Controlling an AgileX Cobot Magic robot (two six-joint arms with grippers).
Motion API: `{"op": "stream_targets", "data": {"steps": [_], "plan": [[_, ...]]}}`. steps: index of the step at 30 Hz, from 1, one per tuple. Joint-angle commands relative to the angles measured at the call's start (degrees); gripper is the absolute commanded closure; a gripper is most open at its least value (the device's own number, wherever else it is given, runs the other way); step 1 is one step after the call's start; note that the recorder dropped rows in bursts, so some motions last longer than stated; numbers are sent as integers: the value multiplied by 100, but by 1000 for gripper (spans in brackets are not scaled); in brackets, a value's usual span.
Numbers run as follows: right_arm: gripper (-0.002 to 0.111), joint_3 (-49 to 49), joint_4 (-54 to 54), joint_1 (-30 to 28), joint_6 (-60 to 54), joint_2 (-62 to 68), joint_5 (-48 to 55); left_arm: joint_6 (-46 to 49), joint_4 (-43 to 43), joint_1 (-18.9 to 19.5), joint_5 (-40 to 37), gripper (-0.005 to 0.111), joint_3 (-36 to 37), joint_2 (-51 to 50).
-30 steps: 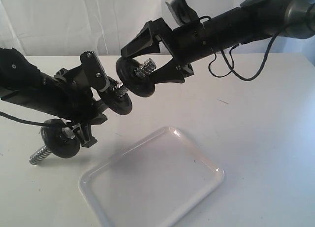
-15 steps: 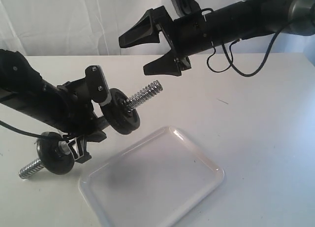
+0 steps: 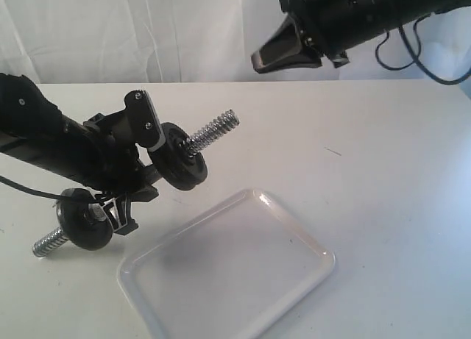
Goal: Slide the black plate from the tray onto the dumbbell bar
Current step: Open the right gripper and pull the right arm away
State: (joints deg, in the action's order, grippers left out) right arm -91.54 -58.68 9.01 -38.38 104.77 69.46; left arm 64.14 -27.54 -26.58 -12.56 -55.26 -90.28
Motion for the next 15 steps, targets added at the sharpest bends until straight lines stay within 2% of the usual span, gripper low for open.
{"op": "stream_targets", "data": {"steps": [1, 8, 15], "plan": [[108, -16, 1644, -32, 575, -599, -53, 34, -362, 14, 1192, 107, -257, 342], [108, 624, 2173, -32, 699, -1815, -628, 34, -362, 27, 1288, 107, -257, 226], [108, 2370, 2286, -32, 756, -3310, -1673, 34, -362, 131, 1521, 107, -257, 154]]}}
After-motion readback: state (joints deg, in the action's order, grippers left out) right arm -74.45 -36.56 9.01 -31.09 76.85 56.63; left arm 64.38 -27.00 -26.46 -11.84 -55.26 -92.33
